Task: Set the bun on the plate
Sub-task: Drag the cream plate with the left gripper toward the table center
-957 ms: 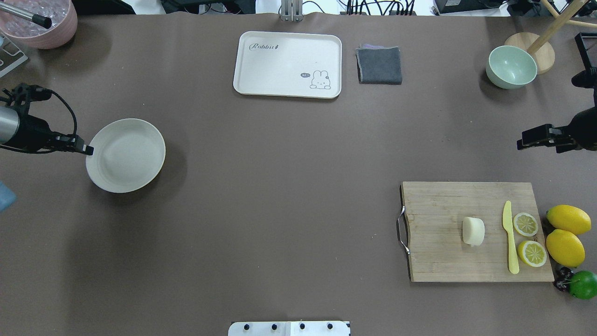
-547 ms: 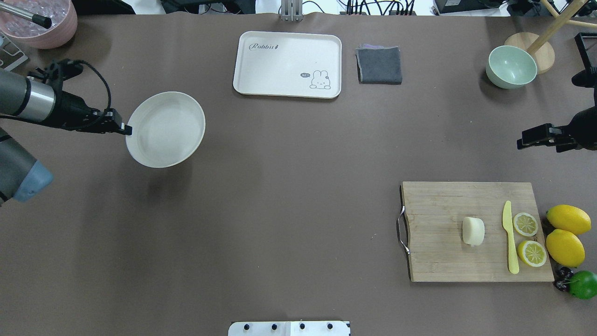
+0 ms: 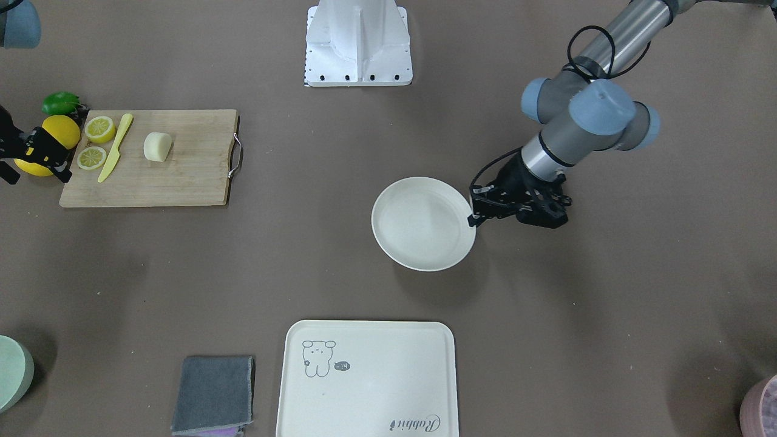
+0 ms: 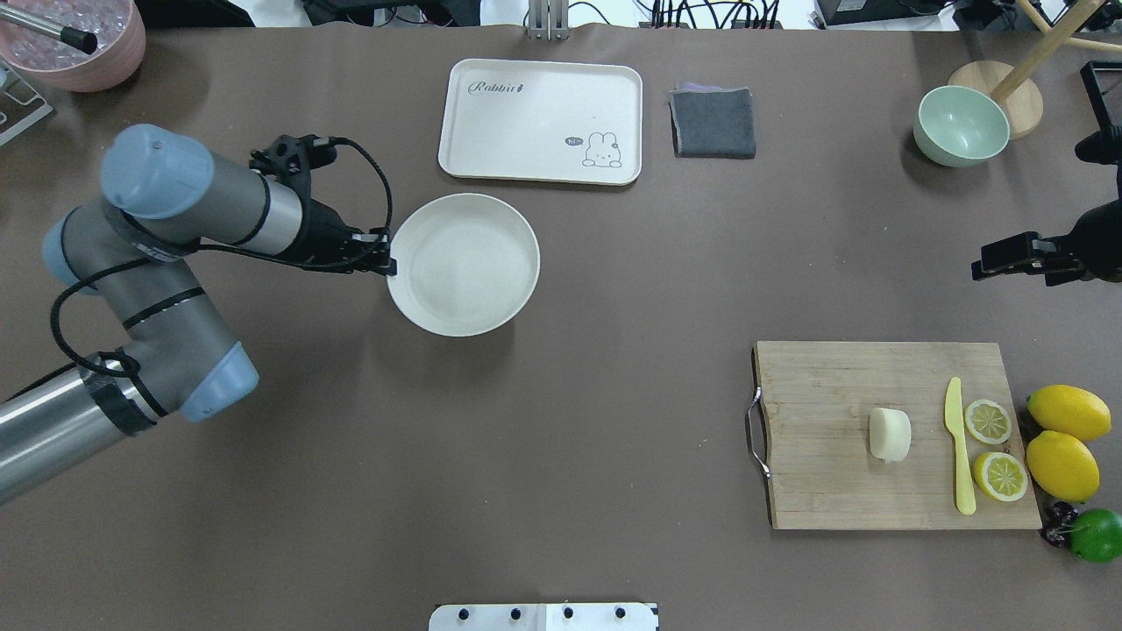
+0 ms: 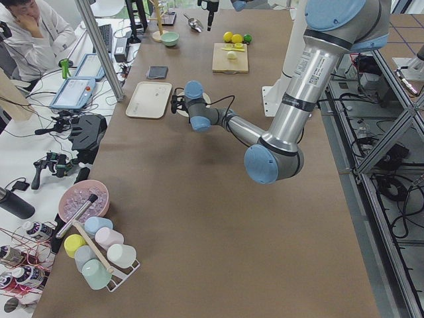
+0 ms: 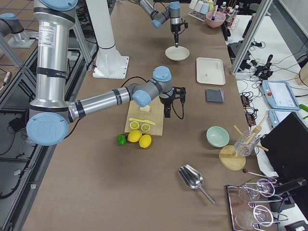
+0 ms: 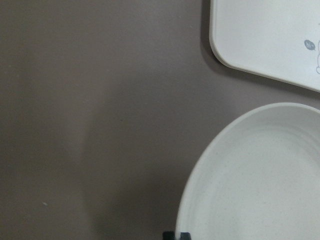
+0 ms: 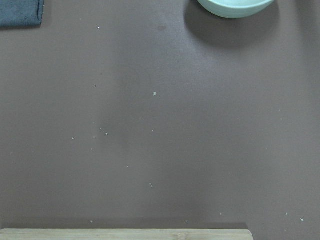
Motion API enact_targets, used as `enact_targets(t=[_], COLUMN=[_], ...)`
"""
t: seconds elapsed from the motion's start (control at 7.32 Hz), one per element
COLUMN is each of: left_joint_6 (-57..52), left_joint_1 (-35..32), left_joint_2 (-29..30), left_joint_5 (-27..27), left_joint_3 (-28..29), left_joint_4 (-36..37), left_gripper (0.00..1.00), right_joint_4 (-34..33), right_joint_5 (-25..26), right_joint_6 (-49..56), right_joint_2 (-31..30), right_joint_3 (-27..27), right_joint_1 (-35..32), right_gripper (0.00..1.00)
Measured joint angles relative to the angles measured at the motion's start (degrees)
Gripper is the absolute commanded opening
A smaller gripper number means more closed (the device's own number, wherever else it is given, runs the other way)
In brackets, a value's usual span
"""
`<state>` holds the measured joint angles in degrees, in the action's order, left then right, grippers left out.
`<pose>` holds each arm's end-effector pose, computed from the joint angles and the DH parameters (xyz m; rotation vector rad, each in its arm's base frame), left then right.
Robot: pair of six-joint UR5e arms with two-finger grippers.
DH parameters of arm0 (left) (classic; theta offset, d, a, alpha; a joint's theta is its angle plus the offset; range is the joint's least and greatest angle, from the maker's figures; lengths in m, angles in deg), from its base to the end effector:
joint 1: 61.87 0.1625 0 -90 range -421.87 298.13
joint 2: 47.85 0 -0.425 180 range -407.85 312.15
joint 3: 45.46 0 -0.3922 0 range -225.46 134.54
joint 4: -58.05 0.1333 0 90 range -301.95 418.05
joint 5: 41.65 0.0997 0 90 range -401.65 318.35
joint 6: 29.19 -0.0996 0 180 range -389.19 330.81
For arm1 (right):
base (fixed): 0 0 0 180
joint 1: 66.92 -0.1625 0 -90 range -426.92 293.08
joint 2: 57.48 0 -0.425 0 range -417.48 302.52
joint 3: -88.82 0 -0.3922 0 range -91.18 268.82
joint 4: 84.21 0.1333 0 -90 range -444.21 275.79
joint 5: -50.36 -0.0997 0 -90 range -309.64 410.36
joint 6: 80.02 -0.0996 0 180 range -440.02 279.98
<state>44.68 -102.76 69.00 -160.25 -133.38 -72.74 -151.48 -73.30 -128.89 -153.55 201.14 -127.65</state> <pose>0.4496 -0.5026 0.3228 0.1444 1.1908 -0.0936 -0.1574 -0.4405 0.4771 0.1568 -0.8534 0.1206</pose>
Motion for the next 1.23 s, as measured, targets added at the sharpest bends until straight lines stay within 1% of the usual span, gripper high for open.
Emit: enact_targets(t=[0.14, 0.27, 0.55, 0.68, 0.82, 1.23], left_joint_6=[0.03, 0.03, -0.05, -0.09, -0.13, -0.30], left_joint_1=[2.58, 4.25, 7.39, 8.39, 8.94, 9.27], left_joint_2=[2.58, 4.04, 4.77, 4.75, 4.73, 4.48], left_joint_5=[2.38, 3.95, 6.99, 7.79, 8.12, 8.29], left_joint_3=[-0.86, -1.20, -1.30, -1.28, -1.25, -2.33], left_joint_4=[4.38, 6.72, 8.02, 8.13, 8.17, 8.16], left_gripper=[0.00, 0.00, 0.00, 0.08, 0.99, 0.98], right_joint_4=[0.24, 0.43, 0.54, 0.56, 0.56, 0.56], right_joint_5=[0.00, 0.00, 0.01, 0.06, 0.06, 0.02], right_joint_6=[0.00, 0.00, 0.00, -0.02, -0.10, -1.52], right_joint_2=[0.00, 0.00, 0.00, 0.00, 0.00, 0.06], right_joint_3=[-0.01, -0.12, -0.30, -0.33, -0.34, -0.12], right_joint_1=[0.00, 0.00, 0.06, 0.16, 0.29, 1.63], right_gripper=[1.00, 1.00, 1.00, 1.00, 1.00, 1.00])
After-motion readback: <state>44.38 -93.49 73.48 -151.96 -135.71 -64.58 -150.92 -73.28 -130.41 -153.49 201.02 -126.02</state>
